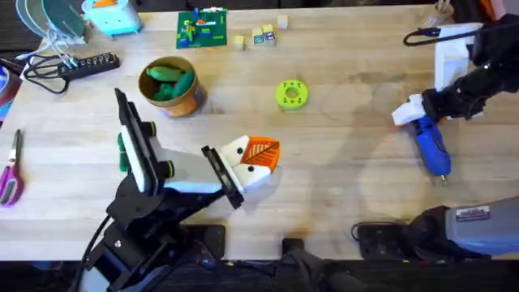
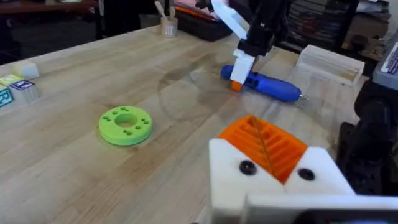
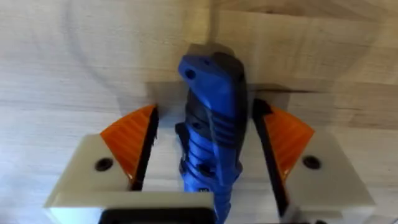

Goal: Pick up the gripper from the table and insert it into the empty holder that is missing its gripper. Then pick up a screw, insert it into the mounting hole, and use the screwdriver to tighten it. Finally, clean up the table by picking up the vegetable and placing it into the bucket.

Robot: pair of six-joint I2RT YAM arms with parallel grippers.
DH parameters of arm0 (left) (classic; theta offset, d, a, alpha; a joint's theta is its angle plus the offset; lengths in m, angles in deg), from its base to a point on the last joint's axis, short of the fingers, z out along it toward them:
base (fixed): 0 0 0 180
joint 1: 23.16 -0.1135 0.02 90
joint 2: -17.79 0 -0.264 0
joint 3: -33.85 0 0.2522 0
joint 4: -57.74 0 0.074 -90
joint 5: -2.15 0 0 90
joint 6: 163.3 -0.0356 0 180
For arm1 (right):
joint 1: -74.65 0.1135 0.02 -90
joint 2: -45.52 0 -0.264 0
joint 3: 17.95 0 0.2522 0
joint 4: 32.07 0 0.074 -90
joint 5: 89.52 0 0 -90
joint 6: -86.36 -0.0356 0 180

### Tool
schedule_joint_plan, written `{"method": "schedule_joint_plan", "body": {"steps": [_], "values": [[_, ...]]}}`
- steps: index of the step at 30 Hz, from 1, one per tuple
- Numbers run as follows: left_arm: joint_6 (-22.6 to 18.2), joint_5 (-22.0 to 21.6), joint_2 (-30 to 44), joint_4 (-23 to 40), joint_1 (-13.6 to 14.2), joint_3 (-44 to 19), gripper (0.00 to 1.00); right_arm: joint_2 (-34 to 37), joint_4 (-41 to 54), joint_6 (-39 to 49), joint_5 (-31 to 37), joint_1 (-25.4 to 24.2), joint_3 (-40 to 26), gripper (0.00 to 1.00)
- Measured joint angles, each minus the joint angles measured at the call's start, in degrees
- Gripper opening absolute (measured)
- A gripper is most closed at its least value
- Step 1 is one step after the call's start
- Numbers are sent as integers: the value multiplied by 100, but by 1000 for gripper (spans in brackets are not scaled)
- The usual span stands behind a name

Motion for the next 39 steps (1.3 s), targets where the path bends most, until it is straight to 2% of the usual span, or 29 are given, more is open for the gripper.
{"method": "schedule_joint_plan", "body": {"steps": [6,13,15,17,22,24,39], "values": [[0,0,0,-2,0,0,5,9,-15,-69,17,0,-9,853],[0,0,0,1,0,0,5,9,-41,-164,64,-2,-11,659],[0,0,-1,-1,0,0,5,9,-47,-188,88,-2,-13,572],[0,0,0,-2,0,0,5,9,-55,-211,106,-1,-17,432],[0,0,1,-2,0,0,5,34,-104,-272,207,-7,-20,200],[0,0,1,-2,0,0,5,52,-140,-301,259,-9,-22,37],[1,0,0,-2,0,0,5,37,451,-567,65,0,-509,23]]}}
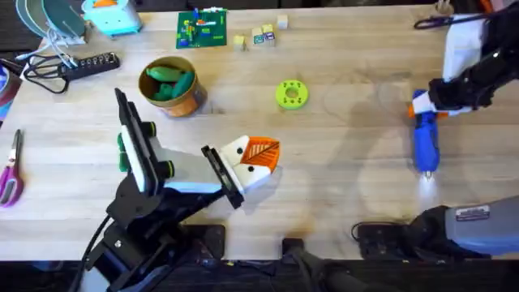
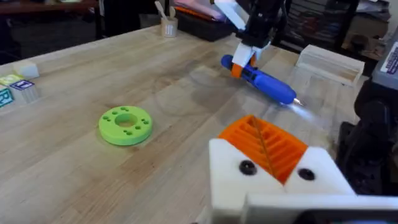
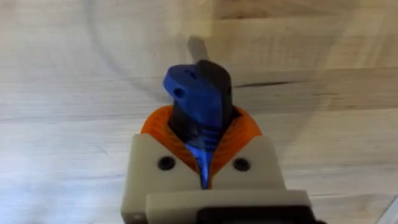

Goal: Pick up the gripper from the table and insert it into the empty holder that is missing its gripper. Then pick up a screw, insert it into the mounting hole, and use the screwdriver to tighten it. Finally, clean up the table by picking up the vegetable and placing it into the bucket.

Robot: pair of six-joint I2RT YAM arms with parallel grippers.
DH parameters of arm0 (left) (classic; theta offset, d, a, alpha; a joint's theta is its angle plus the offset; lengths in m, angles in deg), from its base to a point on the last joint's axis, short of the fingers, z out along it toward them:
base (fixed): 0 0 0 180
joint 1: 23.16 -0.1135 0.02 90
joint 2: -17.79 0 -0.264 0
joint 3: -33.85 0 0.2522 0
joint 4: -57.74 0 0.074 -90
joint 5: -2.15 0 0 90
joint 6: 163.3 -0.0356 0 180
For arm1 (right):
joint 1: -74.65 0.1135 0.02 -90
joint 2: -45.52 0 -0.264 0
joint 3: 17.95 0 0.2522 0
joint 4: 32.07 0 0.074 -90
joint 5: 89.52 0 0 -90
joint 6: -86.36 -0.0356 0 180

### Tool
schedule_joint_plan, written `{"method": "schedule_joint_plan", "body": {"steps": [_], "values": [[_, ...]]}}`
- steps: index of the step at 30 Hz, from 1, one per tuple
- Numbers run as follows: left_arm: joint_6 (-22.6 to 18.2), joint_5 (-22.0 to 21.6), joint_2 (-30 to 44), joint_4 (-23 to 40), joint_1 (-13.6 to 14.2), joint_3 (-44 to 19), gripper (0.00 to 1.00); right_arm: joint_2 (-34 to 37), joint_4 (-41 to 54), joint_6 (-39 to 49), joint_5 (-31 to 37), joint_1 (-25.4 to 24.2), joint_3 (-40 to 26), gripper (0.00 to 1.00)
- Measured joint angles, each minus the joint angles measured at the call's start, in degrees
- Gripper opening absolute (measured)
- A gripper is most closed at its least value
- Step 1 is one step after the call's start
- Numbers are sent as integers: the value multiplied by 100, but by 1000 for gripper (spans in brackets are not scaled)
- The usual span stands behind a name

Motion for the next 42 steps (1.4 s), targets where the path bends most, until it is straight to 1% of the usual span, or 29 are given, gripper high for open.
{"method": "schedule_joint_plan", "body": {"steps": [3,10,17,21,24,27,32,34,37,39,42], "values": [[-1,0,1,0,0,0,5,-376,-148,-167,-25,0,-115,23],[-1,0,-1,1,0,0,5,-1746,-643,-642,-39,0,-156,23],[-1,0,-1,2,0,0,5,-3053,-1165,-891,-59,0,-156,23],[-1,0,1,2,0,0,5,-3700,-1628,-1085,-96,117,-156,23],[-1,0,0,1,0,0,5,-4100,-2064,-1148,-389,446,-156,23],[-4,0,0,0,0,0,5,-4355,-2358,-1190,-696,927,-161,23],[-70,0,1,2,0,0,5,-4441,-2592,-1233,-1052,1860,-162,23],[-90,0,0,1,0,0,5,-4432,-2971,-1242,-1205,2218,-102,23],[-93,0,-1,2,0,0,5,-4485,-3884,-1312,-1375,2767,245,23],[-93,0,1,2,0,0,5,-4585,-4466,-1463,-1458,3003,614,23],[-93,0,1,0,0,0,5,-4768,-5196,-1788,-1503,3202,1225,23]]}}
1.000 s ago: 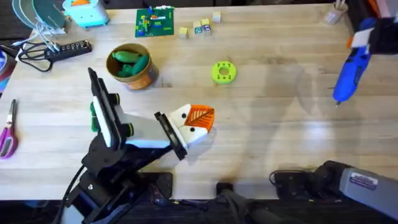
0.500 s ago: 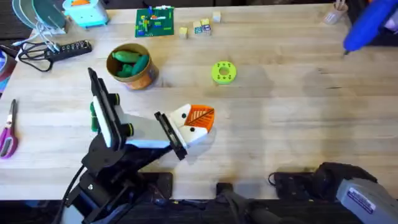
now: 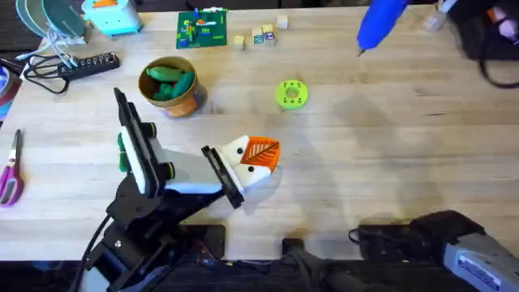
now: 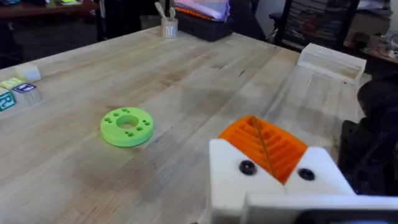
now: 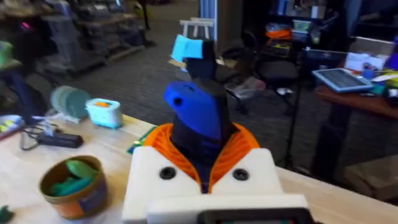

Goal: Pick up the gripper from the table and insert it into the empty holder that is missing its gripper. Then pick up a screw, insert it into the mounting hole, and use the screwdriver to tighten it. Finally, clean up the table by picking up the vegetable and placing it into the bucket.

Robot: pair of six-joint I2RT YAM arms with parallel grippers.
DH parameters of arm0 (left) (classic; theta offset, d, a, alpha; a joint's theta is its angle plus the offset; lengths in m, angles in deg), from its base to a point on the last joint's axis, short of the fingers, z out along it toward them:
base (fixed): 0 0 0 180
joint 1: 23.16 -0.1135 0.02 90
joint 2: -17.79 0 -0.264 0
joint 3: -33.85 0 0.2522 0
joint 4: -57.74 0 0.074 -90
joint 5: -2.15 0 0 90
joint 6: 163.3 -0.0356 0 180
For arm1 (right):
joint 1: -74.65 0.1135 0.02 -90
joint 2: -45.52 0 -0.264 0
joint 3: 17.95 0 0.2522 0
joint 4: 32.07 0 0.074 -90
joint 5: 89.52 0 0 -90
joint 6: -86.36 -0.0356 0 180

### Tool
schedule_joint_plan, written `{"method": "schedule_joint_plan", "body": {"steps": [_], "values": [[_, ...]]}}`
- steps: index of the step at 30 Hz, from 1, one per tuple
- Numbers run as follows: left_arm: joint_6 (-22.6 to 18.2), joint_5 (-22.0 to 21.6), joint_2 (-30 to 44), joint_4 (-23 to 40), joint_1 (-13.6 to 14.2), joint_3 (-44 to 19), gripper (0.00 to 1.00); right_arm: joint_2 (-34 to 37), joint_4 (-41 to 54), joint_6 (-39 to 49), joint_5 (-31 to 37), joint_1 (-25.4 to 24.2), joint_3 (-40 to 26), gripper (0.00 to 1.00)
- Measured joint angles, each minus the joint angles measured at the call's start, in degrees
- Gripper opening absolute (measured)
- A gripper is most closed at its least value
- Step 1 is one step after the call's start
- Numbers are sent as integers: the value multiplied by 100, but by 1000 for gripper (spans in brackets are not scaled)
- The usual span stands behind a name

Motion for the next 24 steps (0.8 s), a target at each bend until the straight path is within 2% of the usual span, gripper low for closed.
{"method": "schedule_joint_plan", "body": {"steps": [4,8,16,24], "values": [[0,0,-2,2,0,0,5,-156,-1179,-574,-133,267,829,23],[-2,0,0,2,0,0,5,-145,-2523,-1102,-661,694,1470,23],[0,0,-1,2,0,0,5,212,-3219,-1434,-1782,1659,1614,23],[-2,0,-2,2,0,0,5,240,-3534,-1439,-2132,2372,1619,23]]}}
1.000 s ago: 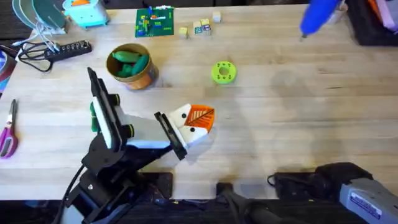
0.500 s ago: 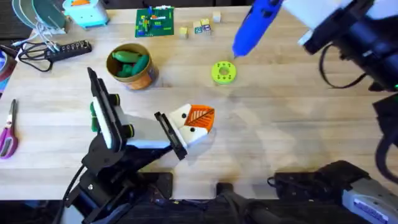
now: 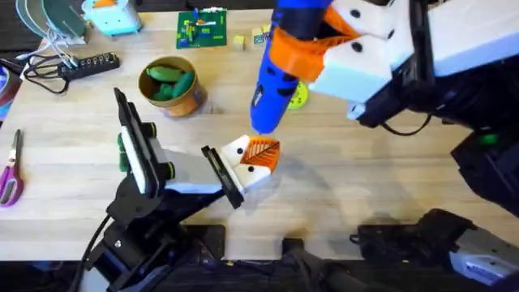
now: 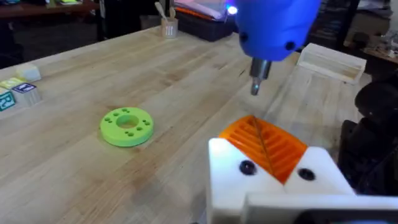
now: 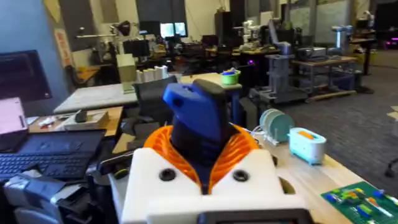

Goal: Pick up the gripper from the table and insert it into the empty holder that is missing its gripper. Then pick up a screw, insert it into the mounting hole, and use the screwdriver to tighten it. Finally, clean up the table by picking up the vegetable and placing it into the bucket.

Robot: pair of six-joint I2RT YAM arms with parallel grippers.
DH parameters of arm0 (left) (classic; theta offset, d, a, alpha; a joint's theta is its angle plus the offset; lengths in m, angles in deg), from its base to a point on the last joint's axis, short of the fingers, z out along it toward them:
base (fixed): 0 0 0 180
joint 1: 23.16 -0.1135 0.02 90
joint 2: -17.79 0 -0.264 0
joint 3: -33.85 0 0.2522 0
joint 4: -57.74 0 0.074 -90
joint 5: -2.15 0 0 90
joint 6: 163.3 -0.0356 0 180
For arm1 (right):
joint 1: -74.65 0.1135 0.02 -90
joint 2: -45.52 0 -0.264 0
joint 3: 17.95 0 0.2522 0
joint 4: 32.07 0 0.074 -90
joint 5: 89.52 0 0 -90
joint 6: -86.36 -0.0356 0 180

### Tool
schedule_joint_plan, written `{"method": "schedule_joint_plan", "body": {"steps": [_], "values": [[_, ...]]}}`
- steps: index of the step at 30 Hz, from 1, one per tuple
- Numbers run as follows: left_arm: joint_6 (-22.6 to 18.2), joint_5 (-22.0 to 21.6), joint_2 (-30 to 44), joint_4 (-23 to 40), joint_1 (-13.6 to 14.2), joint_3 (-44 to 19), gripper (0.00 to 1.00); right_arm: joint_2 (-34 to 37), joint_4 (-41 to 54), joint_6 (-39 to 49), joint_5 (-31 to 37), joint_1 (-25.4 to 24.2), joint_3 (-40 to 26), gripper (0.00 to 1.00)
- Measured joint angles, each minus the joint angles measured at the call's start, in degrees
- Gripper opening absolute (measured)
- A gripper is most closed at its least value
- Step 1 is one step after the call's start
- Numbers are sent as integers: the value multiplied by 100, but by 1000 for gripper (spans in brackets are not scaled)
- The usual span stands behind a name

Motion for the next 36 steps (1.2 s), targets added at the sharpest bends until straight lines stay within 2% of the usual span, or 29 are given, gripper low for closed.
{"method": "schedule_joint_plan", "body": {"steps": [7,13,36], "values": [[2,0,0,0,0,0,5,19,-29,45,-32,445,0,23],[0,0,2,0,0,0,5,386,-41,98,-46,686,-7,23],[0,0,0,0,0,0,5,903,2,140,-46,736,-382,23]]}}
